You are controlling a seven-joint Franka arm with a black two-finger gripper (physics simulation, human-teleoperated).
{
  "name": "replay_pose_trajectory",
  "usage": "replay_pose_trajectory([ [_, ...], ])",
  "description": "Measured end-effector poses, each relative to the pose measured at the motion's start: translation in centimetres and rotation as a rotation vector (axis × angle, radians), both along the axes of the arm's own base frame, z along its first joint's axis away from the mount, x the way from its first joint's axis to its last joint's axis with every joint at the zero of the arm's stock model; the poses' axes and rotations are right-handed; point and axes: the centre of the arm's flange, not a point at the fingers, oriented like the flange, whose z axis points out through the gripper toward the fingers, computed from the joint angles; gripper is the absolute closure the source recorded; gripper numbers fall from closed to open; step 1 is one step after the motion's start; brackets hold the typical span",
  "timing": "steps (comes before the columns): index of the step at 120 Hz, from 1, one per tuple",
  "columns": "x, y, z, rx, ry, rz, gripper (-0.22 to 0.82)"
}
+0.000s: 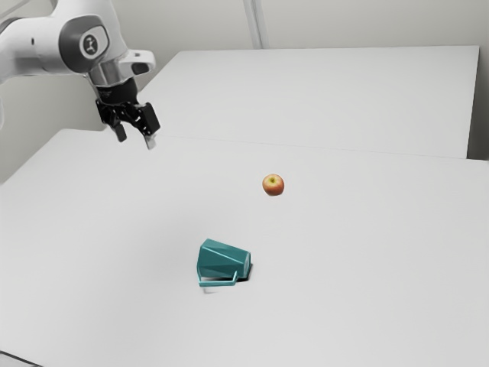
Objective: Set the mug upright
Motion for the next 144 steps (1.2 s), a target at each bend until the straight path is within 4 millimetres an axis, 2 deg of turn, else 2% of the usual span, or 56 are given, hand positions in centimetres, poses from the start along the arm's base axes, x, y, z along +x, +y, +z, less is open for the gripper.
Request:
replay_pose_trajectory([
  [8,-0.1,0.4,0.2,-0.008,-0.032,-0.012,0.00],
  [20,-2.0,0.5,-0.5,-0.034,-0.082,-0.035,0.00],
  [39,-8.2,0.8,-4.8,-0.082,-0.189,-0.049,0.00],
  [46,-10.4,1.8,-6.5,-0.091,-0.235,-0.026,0.00],
  [61,-13.0,3.6,-8.6,-0.155,-0.324,0.016,0.00],
  [72,-14.0,4.4,-10.9,-0.363,-0.387,0.093,0.00],
  [86,-15.2,4.3,-16.0,-0.688,-0.472,0.239,0.00],
  [97,-15.9,3.8,-19.7,-0.844,-0.543,0.318,0.00],
  [109,-15.8,3.3,-22.4,-0.928,-0.625,0.326,0.00],
  [128,-15.6,2.3,-25.0,-0.954,-0.734,0.236,0.00],
  [144,-17.6,0.5,-27.5,-0.942,-0.767,0.136,0.00],
])
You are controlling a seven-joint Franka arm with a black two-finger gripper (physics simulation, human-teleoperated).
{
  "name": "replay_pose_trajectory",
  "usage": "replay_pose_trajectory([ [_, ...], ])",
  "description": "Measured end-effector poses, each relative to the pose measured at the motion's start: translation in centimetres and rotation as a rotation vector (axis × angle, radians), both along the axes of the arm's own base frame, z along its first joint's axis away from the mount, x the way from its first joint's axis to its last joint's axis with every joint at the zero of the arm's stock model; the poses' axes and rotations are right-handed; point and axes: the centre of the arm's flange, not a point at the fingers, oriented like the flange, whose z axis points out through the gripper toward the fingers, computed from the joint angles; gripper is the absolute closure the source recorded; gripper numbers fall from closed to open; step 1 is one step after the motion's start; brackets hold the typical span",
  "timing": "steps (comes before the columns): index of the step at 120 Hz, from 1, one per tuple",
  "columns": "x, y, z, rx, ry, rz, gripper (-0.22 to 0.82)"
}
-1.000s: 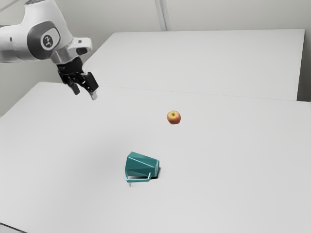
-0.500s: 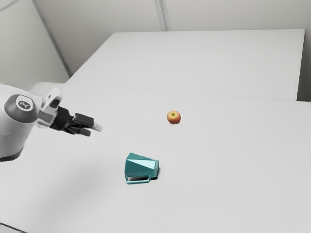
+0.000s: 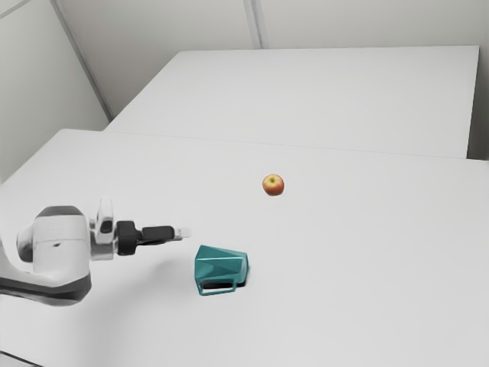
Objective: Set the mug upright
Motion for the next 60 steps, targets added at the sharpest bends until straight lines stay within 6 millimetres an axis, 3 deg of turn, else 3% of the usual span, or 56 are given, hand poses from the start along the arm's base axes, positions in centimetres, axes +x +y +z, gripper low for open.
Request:
replay_pose_trajectory([
  [18,-1.4,-0.6,-0.8,0.071,-0.089,-0.054,0.00],
  [41,-1.8,-0.7,-3.5,0.157,-0.125,-0.117,0.00],
  [60,-1.7,-2.0,-4.7,0.201,-0.162,-0.177,0.00],
])
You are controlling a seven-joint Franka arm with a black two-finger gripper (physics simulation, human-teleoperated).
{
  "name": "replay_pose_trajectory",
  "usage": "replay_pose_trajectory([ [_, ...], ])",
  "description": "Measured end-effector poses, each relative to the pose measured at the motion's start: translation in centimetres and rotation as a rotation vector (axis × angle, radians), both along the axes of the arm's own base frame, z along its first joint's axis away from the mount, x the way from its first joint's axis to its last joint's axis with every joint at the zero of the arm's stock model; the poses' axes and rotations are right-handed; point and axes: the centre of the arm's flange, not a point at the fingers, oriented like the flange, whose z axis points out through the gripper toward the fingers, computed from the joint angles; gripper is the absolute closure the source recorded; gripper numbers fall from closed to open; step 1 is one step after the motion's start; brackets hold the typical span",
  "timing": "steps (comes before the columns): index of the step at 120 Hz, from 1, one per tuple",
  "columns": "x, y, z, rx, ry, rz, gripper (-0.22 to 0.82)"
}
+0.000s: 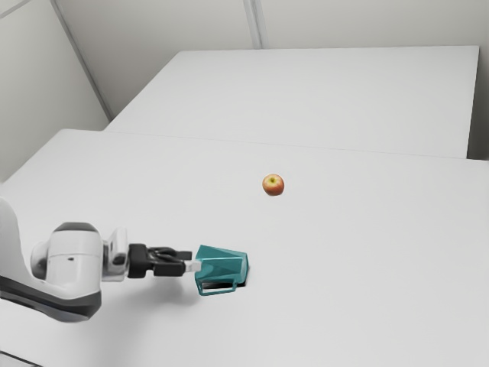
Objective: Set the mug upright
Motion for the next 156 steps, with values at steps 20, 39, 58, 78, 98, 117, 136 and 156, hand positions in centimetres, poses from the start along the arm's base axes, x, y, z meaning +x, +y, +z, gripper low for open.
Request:
replay_pose_trajectory([
  [20,0.1,-2.0,-0.3,0.020,-0.048,-0.044,0.00],
  [39,0.2,-3.5,-0.3,0.032,-0.089,-0.070,0.00],
  [58,0.2,-4.1,-0.4,0.041,-0.116,-0.066,0.14],
  [78,0.6,-4.6,-0.3,0.052,-0.143,-0.066,0.32],
  [98,1.3,-5.2,0.1,0.062,-0.177,-0.076,0.41],
  [117,2.2,-5.9,1.2,0.072,-0.222,-0.093,0.62],
  [136,2.9,-6.4,2.0,0.081,-0.256,-0.107,0.72],
  [156,3.2,-6.5,2.5,0.089,-0.278,-0.112,0.76],
])
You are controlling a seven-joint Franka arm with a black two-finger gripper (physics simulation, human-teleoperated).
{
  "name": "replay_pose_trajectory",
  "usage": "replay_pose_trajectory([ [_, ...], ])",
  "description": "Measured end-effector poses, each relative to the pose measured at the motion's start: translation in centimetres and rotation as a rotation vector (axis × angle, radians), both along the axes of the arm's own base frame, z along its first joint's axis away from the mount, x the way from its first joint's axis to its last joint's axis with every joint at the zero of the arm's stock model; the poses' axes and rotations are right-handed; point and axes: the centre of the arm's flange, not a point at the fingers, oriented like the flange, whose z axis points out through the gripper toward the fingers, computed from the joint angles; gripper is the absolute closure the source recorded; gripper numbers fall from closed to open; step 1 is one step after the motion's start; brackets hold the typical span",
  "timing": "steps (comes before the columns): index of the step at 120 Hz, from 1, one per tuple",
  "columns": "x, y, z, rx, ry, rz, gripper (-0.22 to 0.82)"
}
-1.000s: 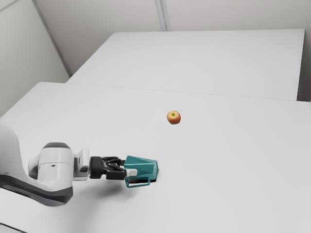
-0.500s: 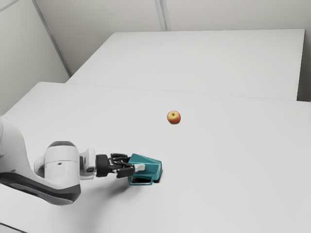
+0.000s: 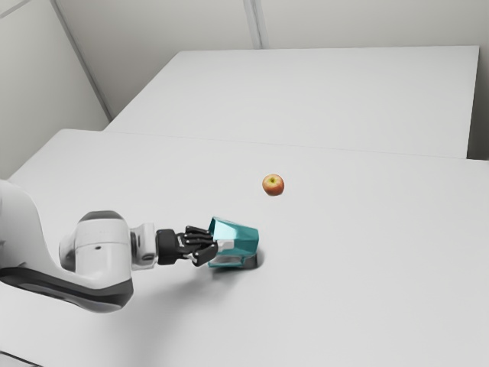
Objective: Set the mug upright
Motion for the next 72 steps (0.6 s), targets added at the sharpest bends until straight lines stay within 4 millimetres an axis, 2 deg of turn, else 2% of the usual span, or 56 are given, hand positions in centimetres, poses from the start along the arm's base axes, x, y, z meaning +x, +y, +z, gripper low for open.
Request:
replay_pose_trajectory([
  [16,1.3,0.1,1.7,0.013,-0.045,0.004,0.77],
  [27,3.8,0.4,4.5,0.085,-0.092,-0.056,0.77],
  [35,4.8,0.7,6.2,0.162,-0.096,-0.120,0.77],
  [59,4.4,2.4,12.4,0.457,-0.069,-0.293,0.77],
  [72,3.9,4.7,14.2,0.624,0.021,-0.323,0.77],
])
